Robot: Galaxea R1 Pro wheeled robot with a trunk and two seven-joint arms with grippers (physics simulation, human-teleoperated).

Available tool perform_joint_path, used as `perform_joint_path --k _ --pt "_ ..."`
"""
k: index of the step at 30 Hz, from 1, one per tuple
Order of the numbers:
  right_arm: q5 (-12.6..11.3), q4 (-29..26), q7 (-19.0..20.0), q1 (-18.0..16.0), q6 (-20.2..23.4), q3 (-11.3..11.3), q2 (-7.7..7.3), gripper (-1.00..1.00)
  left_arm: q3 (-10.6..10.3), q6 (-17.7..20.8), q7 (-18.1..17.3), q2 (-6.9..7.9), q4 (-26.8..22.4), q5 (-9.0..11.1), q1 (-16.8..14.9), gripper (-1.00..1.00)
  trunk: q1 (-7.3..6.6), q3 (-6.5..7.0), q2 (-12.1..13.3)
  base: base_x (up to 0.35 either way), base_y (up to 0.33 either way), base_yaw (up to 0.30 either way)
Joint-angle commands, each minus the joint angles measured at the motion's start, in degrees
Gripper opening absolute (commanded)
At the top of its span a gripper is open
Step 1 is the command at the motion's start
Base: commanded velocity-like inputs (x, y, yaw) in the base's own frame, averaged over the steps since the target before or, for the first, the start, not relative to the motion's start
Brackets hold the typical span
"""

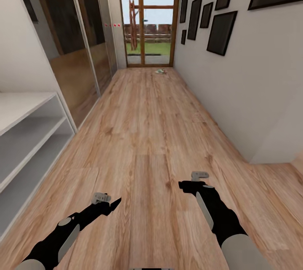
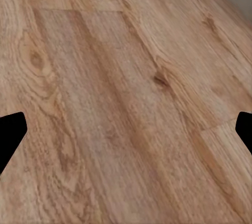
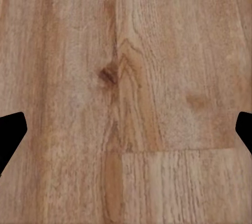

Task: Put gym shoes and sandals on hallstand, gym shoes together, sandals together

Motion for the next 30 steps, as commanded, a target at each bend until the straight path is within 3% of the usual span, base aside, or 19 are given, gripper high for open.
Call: perform_joint_path --k 1,30 --pt "-0.5 -0.1 -0.4 0.0 0.2 0.1 -0.02 1.0 -0.3 -0.3 0.0 0.08 0.0 0.3 0.0 1.0 0.02 -0.05 0.0 0.347 -0.07 0.0" --pt "-0.5 -0.2 -0.3 0.0 0.2 0.0 -0.21 1.0 -0.3 -0.3 0.0 0.08 0.0 0.3 0.0 1.0 0.02 -0.05 0.0 0.347 -0.068 0.0"
